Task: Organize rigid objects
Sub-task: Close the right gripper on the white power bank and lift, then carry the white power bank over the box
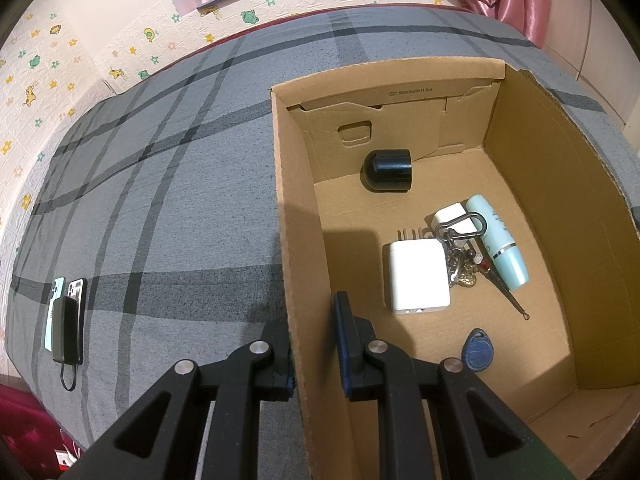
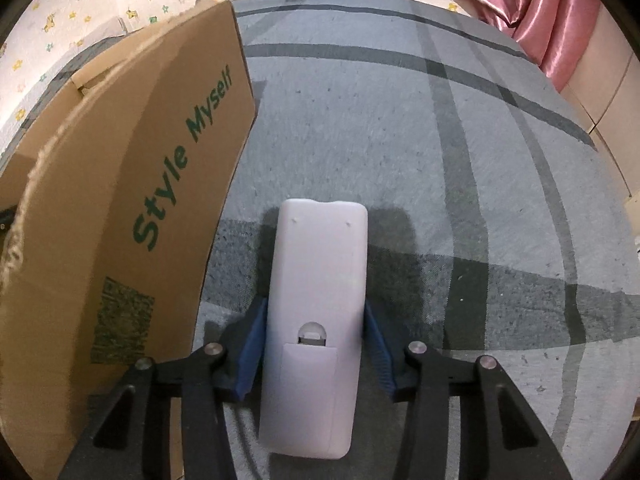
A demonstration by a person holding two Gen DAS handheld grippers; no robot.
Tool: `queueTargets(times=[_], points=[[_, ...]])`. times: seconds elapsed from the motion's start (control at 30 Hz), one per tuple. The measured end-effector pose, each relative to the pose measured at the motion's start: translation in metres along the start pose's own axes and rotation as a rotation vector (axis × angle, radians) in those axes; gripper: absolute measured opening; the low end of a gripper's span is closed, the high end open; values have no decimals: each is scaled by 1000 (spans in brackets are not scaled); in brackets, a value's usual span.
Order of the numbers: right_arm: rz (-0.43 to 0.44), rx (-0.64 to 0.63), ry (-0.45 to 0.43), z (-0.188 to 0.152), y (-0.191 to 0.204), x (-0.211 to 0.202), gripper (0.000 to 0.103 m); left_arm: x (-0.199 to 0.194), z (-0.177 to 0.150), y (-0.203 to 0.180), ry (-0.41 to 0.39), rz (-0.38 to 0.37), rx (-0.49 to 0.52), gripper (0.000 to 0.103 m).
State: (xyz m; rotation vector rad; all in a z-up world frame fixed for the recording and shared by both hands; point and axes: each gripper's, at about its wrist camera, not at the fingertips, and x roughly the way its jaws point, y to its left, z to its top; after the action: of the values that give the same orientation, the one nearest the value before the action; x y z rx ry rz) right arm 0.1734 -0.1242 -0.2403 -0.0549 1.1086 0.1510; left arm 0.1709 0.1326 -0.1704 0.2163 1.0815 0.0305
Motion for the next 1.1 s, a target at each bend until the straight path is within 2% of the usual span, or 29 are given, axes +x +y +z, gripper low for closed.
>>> queueTargets(times=[0.47, 1.1], points=[[5, 39, -34, 15, -6, -28, 49, -1, 1, 0, 1, 2, 0, 17], [-9, 43, -123, 31, -5, -78, 49, -2, 0, 0, 1, 7, 2, 17]])
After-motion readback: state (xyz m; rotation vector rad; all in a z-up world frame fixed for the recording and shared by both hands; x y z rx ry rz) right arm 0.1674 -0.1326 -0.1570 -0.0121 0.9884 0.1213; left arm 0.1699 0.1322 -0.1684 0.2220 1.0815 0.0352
